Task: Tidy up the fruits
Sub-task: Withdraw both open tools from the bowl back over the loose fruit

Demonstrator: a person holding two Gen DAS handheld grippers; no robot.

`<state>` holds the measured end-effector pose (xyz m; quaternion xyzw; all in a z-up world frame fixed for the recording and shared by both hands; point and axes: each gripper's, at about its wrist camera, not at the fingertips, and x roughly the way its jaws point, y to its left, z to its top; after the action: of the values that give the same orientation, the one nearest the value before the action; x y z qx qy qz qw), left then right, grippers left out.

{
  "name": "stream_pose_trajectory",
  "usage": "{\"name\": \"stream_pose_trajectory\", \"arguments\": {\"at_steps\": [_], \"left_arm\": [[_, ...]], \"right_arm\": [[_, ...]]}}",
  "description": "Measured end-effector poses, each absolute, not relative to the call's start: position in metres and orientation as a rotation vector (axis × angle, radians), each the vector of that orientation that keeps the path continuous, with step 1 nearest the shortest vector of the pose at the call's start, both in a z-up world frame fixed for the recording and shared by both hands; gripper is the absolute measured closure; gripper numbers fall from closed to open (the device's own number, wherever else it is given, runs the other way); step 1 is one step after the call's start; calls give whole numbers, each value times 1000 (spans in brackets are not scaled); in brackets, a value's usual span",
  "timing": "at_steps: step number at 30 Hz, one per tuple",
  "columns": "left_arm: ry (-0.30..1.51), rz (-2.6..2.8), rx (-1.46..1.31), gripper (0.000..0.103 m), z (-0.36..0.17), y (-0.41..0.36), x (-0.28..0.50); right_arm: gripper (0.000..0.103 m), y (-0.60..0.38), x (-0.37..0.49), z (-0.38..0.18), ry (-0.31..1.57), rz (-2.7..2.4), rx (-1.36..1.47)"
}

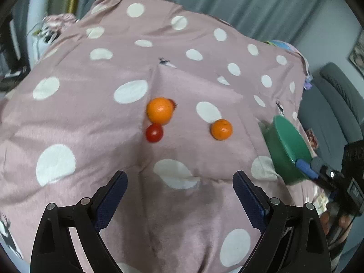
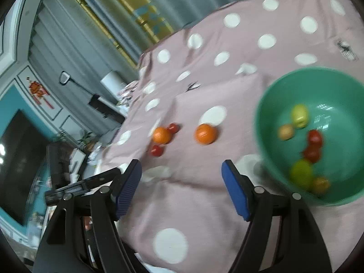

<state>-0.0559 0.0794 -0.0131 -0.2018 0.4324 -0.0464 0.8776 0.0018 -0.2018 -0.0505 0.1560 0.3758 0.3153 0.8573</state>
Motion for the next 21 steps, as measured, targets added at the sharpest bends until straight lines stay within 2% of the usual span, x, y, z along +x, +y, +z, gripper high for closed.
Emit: {"name": "stream_pose_trajectory", "arguments": {"at_steps": [21], "left_arm": [[871,-41,-306,10,-22,88,-65]], "right_arm": [[29,-140,10,-62,887,685,188]]}}
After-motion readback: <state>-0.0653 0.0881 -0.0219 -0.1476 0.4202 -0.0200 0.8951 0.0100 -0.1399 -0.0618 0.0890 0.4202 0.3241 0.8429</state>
